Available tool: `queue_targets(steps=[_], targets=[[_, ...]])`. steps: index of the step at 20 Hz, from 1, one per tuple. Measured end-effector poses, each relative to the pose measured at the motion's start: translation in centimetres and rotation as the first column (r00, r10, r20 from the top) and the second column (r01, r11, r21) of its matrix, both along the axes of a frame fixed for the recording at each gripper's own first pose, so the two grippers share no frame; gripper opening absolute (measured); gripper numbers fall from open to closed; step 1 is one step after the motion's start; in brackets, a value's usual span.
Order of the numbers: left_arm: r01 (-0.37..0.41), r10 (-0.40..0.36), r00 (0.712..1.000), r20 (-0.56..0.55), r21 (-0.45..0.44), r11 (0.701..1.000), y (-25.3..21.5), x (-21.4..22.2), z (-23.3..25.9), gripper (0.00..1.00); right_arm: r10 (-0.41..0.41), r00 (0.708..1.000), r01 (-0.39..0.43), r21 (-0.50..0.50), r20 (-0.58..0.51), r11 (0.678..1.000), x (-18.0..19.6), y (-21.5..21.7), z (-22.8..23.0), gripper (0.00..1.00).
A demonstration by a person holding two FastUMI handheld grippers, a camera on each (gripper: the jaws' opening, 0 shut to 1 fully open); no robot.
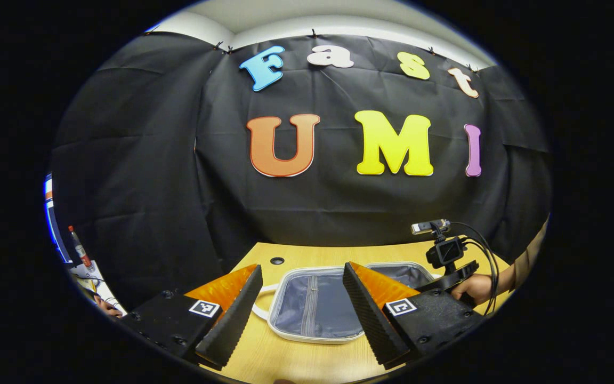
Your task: First open the suitcase, pack the skin care products into it, and then close the suitcase.
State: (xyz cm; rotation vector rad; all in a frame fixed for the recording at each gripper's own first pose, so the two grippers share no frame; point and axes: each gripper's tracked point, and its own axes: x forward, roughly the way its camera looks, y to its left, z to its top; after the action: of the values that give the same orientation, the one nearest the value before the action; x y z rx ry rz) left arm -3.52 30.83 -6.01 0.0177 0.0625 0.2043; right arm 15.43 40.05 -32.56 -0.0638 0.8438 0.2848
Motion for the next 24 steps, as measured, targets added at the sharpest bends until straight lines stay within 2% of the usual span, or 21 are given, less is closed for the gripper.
queue_targets(steps=[2,4,6,8,11,13,16,19,21,23,24], targets=[[0.012,-0.012,1.000,0.006,-0.021,1.000,1.2,0.6,-0.3,0.97,0.019,0.997,-0.019,-0.002,0.078,1.000,-0.2,-0.3,2.9,0.73],[0.034,-0.035,0.999,-0.005,-0.055,0.998,2.6,1.6,-1.7,0.97,0.033,0.980,-0.033,-0.003,0.196,0.999,-0.2,-0.8,7.5,0.82],[0.044,-0.046,0.999,-0.023,-0.099,0.994,4.4,2.7,-3.3,0.97,0.047,0.942,-0.044,-0.018,0.332,0.999,-0.6,-2.1,13.0,0.79],[0.045,-0.049,0.999,-0.023,-0.179,0.983,6.5,4.3,-5.0,0.97,0.042,0.895,-0.049,0.005,0.445,0.999,-1.8,-3.1,18.5,0.80],[0.018,-0.041,0.998,-0.056,-0.359,0.933,9.5,6.8,-9.2,0.97,0.036,0.836,-0.074,0.047,0.548,0.996,-4.5,-4.8,25.3,0.80],[-0.014,-0.022,0.998,-0.067,-0.499,0.866,11.6,8.0,-12.2,0.98,0.061,0.800,-0.097,0.027,0.597,0.995,-6.7,-6.5,28.0,0.80],[-0.033,-0.011,0.998,-0.058,-0.704,0.709,13.4,9.9,-15.6,0.99,0.098,0.761,-0.110,-0.021,0.641,0.994,-9.7,-9.5,30.4,0.80],[-0.067,0.015,0.997,-0.070,-0.832,0.551,15.0,11.1,-18.7,0.98,0.115,0.751,-0.093,-0.069,0.651,0.993,-11.9,-12.1,31.0,0.80],[-0.032,0.015,0.999,-0.029,-0.896,0.442,15.1,12.0,-19.2,0.96,0.093,0.748,-0.063,-0.069,0.657,0.996,-12.7,-13.8,31.3,0.80],[-0.019,0.014,1.000,-0.015,-0.927,0.376,14.9,12.6,-19.8,0.92,0.071,0.758,-0.037,-0.066,0.648,0.997,-13.0,-15.0,31.0,0.80],[-0.035,0.010,0.999,-0.034,-0.929,0.368,14.7,12.8,-20.5,0.88,0.065,0.763,-0.027,-0.069,0.643,0.997,-12.8,-15.3,30.8,0.80]])
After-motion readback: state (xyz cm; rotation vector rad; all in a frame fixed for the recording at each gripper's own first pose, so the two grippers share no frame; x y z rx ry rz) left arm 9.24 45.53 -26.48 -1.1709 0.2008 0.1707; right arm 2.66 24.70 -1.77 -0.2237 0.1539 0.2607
